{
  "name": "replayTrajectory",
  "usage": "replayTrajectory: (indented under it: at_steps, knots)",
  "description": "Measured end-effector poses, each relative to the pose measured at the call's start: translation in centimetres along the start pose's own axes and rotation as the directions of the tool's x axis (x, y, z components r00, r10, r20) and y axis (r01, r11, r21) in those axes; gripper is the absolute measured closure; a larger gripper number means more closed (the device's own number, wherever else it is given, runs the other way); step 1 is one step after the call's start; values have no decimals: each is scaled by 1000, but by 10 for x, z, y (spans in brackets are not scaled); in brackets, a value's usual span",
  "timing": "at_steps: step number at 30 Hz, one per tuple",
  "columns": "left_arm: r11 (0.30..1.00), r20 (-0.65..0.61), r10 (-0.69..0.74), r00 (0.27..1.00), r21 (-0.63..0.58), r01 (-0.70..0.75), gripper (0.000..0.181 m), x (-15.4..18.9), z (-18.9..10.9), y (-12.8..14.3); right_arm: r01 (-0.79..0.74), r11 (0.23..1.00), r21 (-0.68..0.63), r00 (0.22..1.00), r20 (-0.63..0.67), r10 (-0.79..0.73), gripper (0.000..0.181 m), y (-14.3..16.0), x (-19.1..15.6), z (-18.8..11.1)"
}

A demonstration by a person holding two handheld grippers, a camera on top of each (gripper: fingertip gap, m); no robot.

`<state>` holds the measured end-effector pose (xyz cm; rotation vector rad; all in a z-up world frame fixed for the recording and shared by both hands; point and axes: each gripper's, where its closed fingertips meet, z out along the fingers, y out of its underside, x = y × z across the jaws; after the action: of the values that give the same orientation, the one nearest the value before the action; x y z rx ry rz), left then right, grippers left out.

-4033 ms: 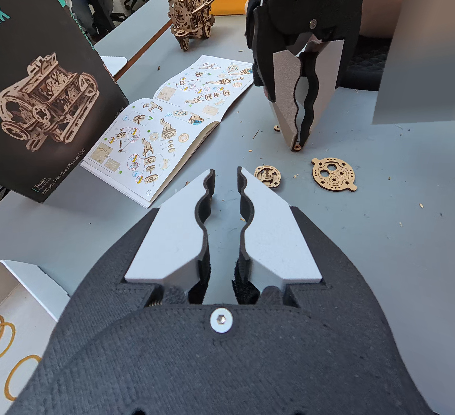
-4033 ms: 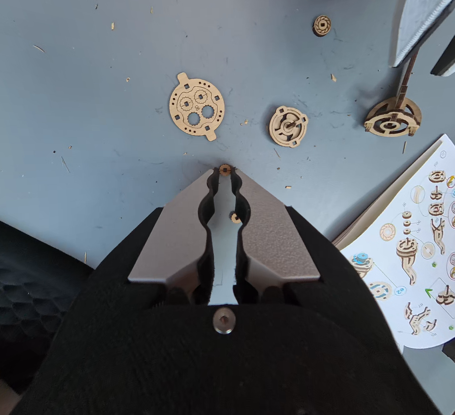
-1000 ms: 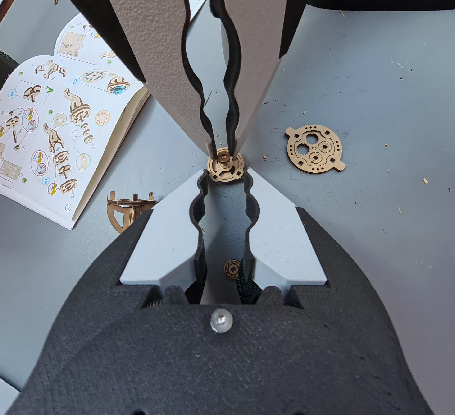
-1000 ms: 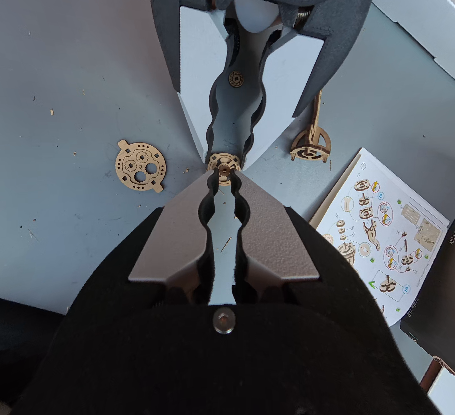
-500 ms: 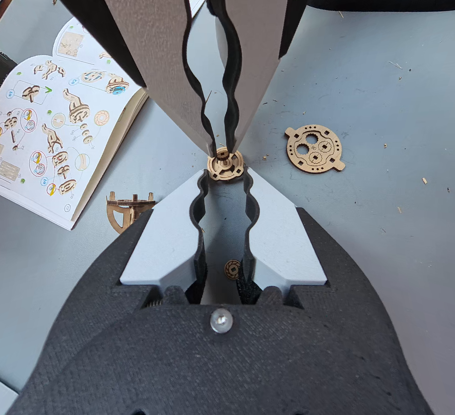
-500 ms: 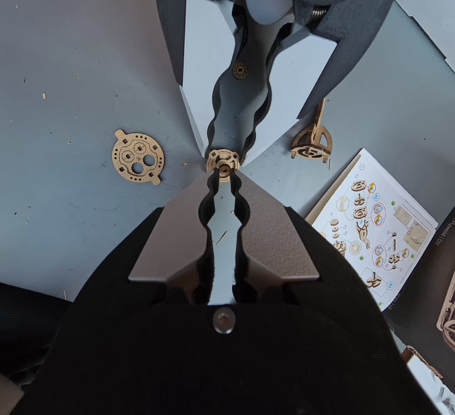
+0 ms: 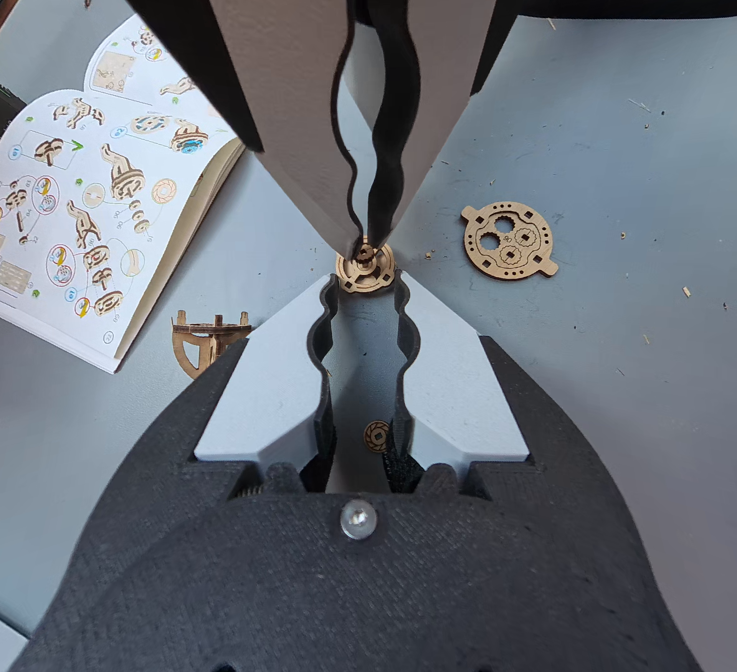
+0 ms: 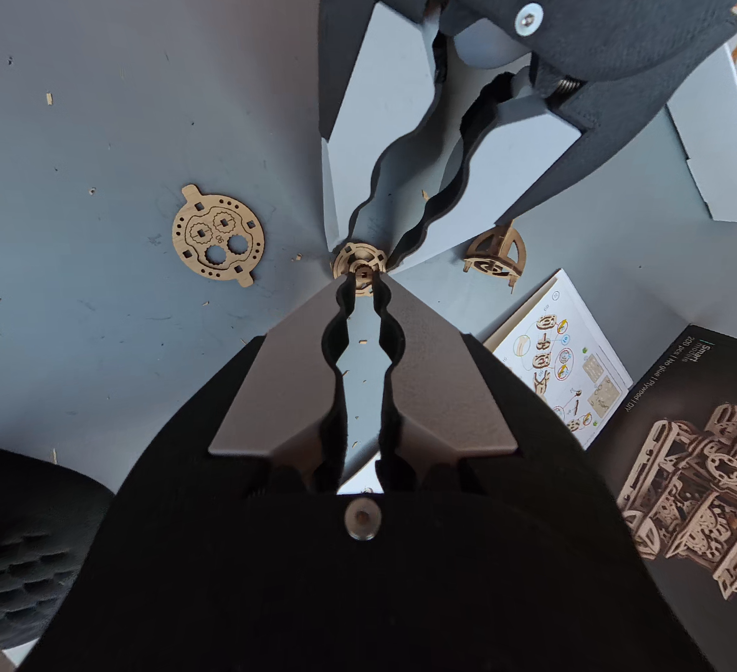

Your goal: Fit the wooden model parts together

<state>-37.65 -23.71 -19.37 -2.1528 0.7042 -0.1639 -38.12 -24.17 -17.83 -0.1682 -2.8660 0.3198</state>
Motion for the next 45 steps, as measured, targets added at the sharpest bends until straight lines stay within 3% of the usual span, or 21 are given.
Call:
replayTrajectory:
  at_steps: [10,14,18,23,26,29,34,45]
  knots:
    - [1000,5,-9,1000,1,9,154,-2,0,0,-47,999,-23,999,-5,47,173,3,2,1]
    - [998,18,-38,999,43,37,151,-6,-9,-4,-64,997,32,994,-90,66,173,4,11,-11]
    - [981,14,-134,991,143,130,153,-15,-28,-15,-71,990,125,962,-255,101,173,6,23,-27]
    - [900,-143,-324,935,259,352,169,-15,-47,-37,5,984,175,904,-421,70,173,1,20,-31]
    - [891,-146,-373,916,219,397,167,-18,-44,-29,8,990,139,904,-425,53,173,6,16,-25]
    - [922,-103,-338,935,161,351,161,-17,-34,-18,-37,989,141,924,-371,88,173,14,11,-15]
    - [942,-84,-293,953,148,302,162,-9,-25,-21,-77,972,223,936,-318,147,173,5,8,-16]
    - [776,-295,-529,796,211,594,171,-13,-40,-38,73,989,130,873,-487,0,173,-9,16,-28]
